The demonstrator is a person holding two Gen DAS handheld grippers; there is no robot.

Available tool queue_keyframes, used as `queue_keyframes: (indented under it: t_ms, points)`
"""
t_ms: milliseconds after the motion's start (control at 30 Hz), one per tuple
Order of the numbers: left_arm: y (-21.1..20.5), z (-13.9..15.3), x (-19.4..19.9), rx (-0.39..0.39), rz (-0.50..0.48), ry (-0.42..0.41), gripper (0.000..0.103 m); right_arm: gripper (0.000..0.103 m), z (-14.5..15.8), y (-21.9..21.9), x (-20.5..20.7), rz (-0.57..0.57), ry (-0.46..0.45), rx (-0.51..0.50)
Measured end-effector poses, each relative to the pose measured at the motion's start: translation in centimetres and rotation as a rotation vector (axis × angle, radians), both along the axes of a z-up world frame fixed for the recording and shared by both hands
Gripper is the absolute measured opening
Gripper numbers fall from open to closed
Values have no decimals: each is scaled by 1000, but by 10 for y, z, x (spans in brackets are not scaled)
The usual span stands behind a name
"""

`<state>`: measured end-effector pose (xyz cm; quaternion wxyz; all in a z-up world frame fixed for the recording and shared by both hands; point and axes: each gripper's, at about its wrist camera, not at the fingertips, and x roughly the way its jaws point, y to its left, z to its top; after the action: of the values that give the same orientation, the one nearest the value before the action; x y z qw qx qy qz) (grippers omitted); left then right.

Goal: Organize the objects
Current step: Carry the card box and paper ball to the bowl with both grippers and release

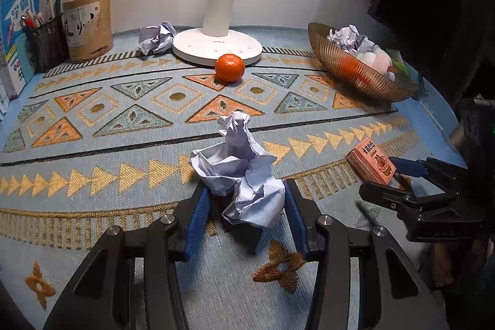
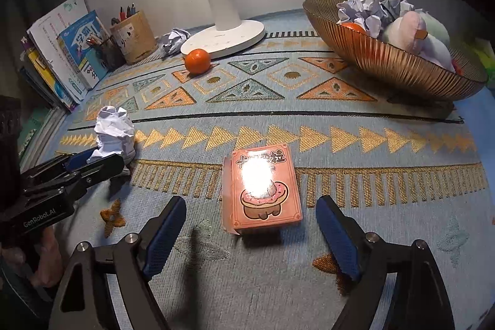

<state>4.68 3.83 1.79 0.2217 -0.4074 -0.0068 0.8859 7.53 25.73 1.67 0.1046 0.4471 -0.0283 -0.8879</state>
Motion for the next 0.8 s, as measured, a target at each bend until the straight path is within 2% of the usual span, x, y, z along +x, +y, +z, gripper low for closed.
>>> queue_keyframes:
  t_ms: [67,100,167,267,333,400,467,633,700,800]
  points:
    - [-1,0,0,0,-1,0,44,68,-1,-8,0,-15,17,77]
    - [-1,0,0,-1,-1,1,44,56,-1,-11,0,-18,25,105]
    - [0,0,0,-7,2,4,44,41,-1,-15,1,-8,40,131]
    - [5,2,3,-35,4,15,44,40,1,-14,5,5,52,103]
    - [10,8,5,-26,-24,15,43,40,6,-8,10,7,63,52]
    - [22,25,6,-30,-38,49,43,40,17,8,14,9,68,-55]
    - [39,50,3,-10,-68,94,43,40,33,28,17,-19,95,-111]
    - [98,108,-25,81,-160,179,43,40,86,101,16,-162,223,-187]
    - [128,119,-42,89,-190,208,43,40,103,133,11,-238,264,-200]
    - [167,119,-72,120,-223,183,43,40,117,178,-4,-375,295,-227]
